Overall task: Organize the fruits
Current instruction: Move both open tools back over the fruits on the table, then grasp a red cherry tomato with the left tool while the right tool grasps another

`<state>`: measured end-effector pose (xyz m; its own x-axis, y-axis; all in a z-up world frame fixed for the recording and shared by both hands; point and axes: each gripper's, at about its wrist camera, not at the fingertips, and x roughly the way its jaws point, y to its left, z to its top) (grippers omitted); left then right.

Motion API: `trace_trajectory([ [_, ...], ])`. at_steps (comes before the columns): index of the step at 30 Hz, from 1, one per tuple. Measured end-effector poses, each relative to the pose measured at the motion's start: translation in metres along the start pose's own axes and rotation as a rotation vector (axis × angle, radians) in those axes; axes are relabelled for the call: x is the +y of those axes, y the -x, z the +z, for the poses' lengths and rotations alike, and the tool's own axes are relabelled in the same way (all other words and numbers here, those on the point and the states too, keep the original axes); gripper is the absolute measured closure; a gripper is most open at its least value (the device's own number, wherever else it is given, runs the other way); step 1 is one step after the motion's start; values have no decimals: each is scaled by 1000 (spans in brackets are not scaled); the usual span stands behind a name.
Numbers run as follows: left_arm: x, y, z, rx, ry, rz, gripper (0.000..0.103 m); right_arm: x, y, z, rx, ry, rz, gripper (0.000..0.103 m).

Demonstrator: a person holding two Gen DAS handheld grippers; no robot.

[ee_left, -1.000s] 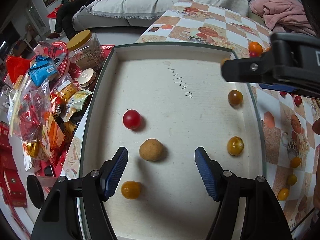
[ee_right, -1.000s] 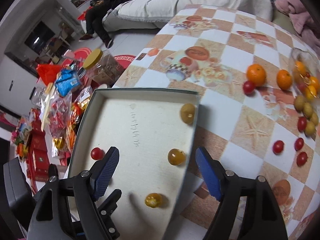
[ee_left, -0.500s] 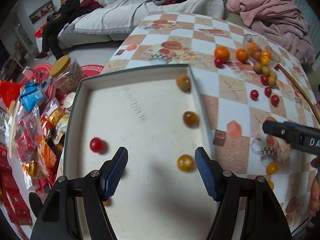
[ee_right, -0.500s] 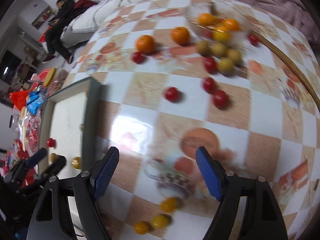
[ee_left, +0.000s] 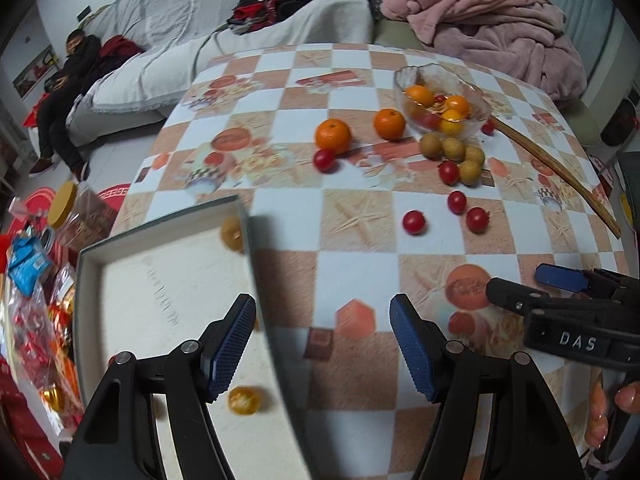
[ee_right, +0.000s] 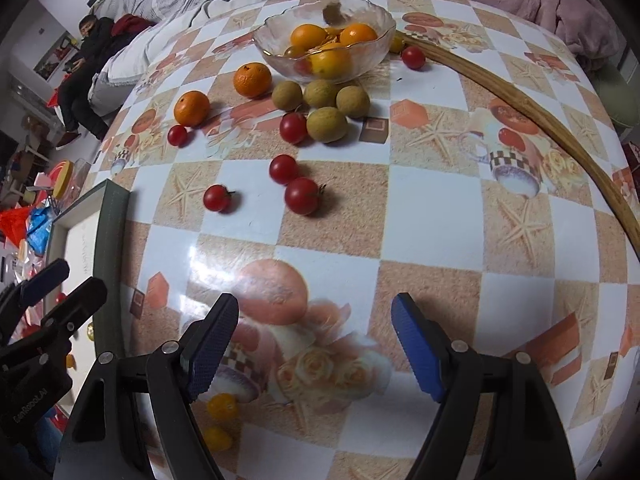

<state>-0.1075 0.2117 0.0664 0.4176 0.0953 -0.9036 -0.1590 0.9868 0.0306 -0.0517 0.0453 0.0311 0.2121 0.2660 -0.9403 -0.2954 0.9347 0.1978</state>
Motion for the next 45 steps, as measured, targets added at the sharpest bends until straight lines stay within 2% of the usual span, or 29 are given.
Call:
trace_trajectory([
  [4, -13, -17, 12, 12, -17, -15, 32, -5, -4, 9, -14, 21, -10, 22],
  [8, -22, -34, 25, 19, -29, -31, 32, -4, -10, 18, -31, 65, -15, 35],
  [11, -28, -44, 34, 18, -32, -57, 32, -4, -11, 21, -40, 105, -13, 40],
  [17, -44, -66, 49, 27, -51, -66, 32, -8, -12, 19, -47, 148, 0, 40],
  [24, -56, -82, 51, 49, -69, -47, 33, -5, -14, 22, -58, 179, 17, 40],
  [25, -56, -84, 52, 51, -67, -43, 36, -3, -15, 23, -60, 184, 17, 40],
  [26, -55, -86, 52, 55, -62, -38, 44, -2, -16, 24, -64, 191, 16, 40],
  [28, -53, -86, 54, 55, -49, -58, 49, 1, -18, 25, -71, 207, 18, 40],
  [29, -53, -86, 55, 52, -55, -59, 59, 2, -18, 26, -74, 212, 19, 40],
  [31, -54, -86, 56, 49, -70, -64, 69, 5, -20, 28, -80, 227, 15, 41],
  [34, -51, -86, 57, 55, -69, -66, 79, 9, -22, 32, -90, 247, 9, 48],
  [37, -45, -86, 56, 62, -44, -72, 80, 13, -25, 37, -99, 256, 0, 56],
  [41, -41, -84, 53, 67, -26, -79, 80, 14, -27, 43, -93, 242, 13, 77],
  [45, -34, -79, 50, 72, 19, -104, 80, 7, -23, 42, -76, 197, 38, 77],
])
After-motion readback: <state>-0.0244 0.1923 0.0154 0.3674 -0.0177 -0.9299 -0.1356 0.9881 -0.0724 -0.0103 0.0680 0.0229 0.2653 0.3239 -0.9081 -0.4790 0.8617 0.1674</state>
